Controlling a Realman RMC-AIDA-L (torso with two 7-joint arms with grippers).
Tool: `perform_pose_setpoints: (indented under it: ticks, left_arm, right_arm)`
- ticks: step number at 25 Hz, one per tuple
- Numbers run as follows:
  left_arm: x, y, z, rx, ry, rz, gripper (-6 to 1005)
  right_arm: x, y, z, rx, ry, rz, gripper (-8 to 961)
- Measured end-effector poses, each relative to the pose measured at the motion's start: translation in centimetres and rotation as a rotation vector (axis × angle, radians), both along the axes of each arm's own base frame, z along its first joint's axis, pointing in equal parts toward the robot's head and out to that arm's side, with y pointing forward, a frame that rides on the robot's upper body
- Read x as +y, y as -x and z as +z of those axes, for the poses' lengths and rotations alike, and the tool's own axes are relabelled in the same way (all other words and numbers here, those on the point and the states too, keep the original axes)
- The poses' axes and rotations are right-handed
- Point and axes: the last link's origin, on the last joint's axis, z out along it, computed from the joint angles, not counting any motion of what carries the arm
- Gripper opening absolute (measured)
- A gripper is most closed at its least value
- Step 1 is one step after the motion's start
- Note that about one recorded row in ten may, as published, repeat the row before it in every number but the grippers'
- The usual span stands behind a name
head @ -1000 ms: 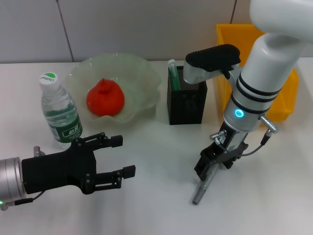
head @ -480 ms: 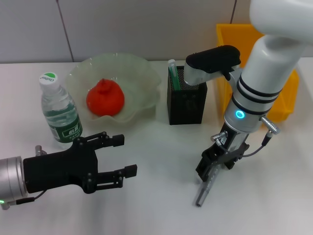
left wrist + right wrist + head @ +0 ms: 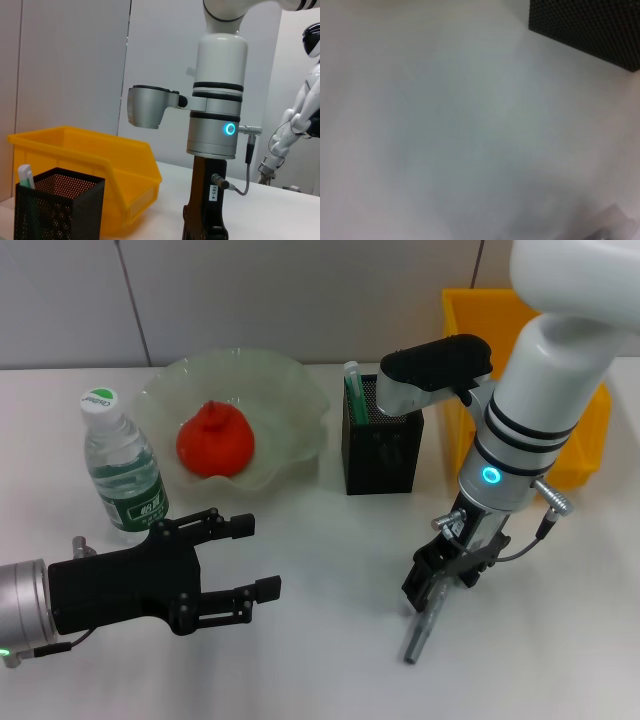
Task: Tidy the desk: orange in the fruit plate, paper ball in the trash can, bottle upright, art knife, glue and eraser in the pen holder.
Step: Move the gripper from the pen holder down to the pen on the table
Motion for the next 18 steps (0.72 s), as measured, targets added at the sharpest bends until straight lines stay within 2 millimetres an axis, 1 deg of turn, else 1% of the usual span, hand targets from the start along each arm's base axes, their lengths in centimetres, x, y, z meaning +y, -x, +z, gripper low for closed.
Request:
perform_pose_setpoints:
  ticks: [10,15,18]
  left_arm:
    - [0.09,-0.08,0.02,0.000,0.000,-0.002,813]
    - [0.14,-0.13,0.02,0.000,0.000,-0.004,813]
    - [0.14,-0.14,0.02,0.001,0.001,-0.004,813]
  right_arm:
    - [0.04,0.04,0.08,-0.001,0.001,0.001,671]
    - [0.01,-0.04,0.07,-0.001,0.001,-0.001,443]
    - [0.00,-0.06,0.07,-0.001,0.001,-0.001,445]
